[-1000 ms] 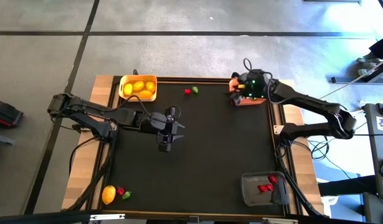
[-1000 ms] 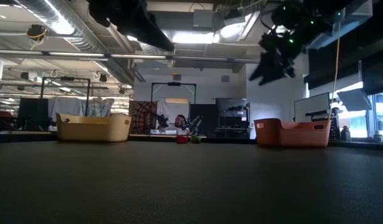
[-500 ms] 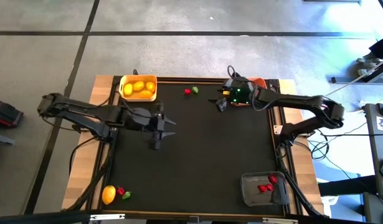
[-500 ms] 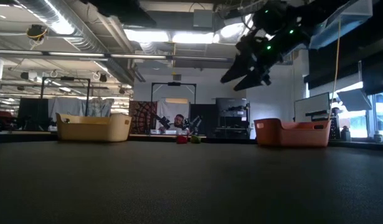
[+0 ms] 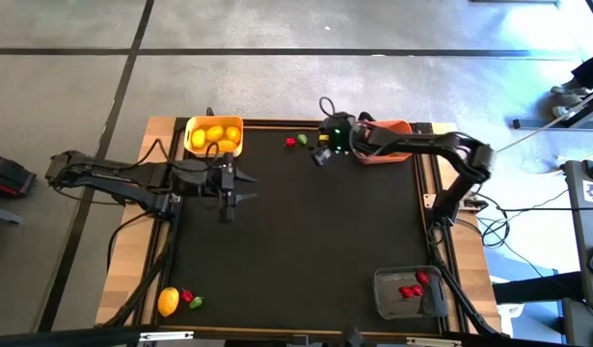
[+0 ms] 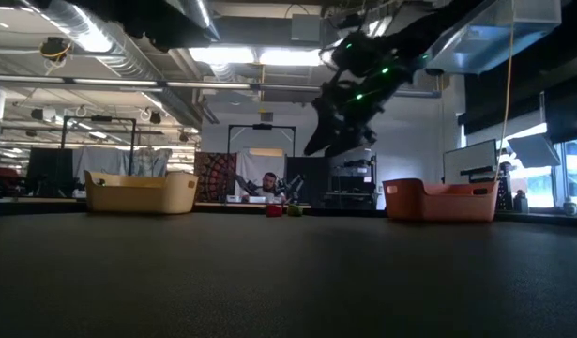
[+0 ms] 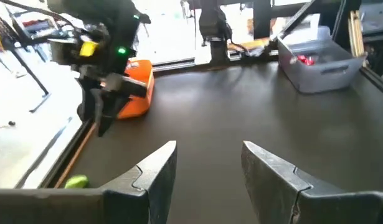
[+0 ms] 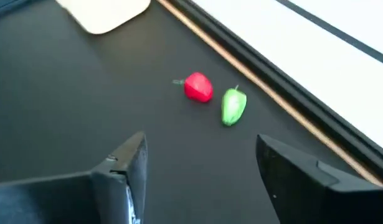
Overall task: Sort produce into baskets
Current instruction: Put the green chili pepper into the orange bin
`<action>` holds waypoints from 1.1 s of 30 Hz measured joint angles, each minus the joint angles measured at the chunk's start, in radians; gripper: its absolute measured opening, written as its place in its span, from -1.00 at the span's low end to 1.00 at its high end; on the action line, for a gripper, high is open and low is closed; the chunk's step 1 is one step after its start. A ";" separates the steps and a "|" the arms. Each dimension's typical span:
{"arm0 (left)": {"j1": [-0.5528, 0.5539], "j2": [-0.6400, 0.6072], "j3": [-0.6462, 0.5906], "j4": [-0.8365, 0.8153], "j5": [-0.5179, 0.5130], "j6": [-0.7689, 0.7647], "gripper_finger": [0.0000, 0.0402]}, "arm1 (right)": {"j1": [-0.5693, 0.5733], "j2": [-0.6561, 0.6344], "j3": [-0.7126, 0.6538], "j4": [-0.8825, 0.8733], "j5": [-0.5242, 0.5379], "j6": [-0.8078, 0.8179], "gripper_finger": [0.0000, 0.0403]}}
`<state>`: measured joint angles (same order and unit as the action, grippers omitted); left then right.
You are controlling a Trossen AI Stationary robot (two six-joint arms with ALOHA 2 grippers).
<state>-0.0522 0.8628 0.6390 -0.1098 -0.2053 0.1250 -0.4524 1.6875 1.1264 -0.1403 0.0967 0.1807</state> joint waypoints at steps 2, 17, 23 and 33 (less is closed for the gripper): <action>0.004 -0.007 -0.015 0.011 -0.001 -0.007 -0.14 | -0.004 0.048 0.039 -0.008 0.002 0.000 0.14; 0.028 -0.011 -0.046 0.048 -0.004 -0.046 -0.14 | -0.116 0.329 0.262 -0.041 -0.033 -0.001 0.09; 0.030 -0.011 -0.046 0.050 -0.007 -0.052 -0.14 | -0.164 0.410 0.334 -0.046 -0.137 0.024 0.09; 0.030 -0.010 -0.046 0.050 -0.009 -0.052 -0.14 | -0.190 0.506 0.459 -0.172 -0.285 0.078 0.09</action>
<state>-0.0223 0.8524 0.5926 -0.0597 -0.2141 0.0731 -0.6425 2.1934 1.5852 -0.3119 -0.1882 0.2584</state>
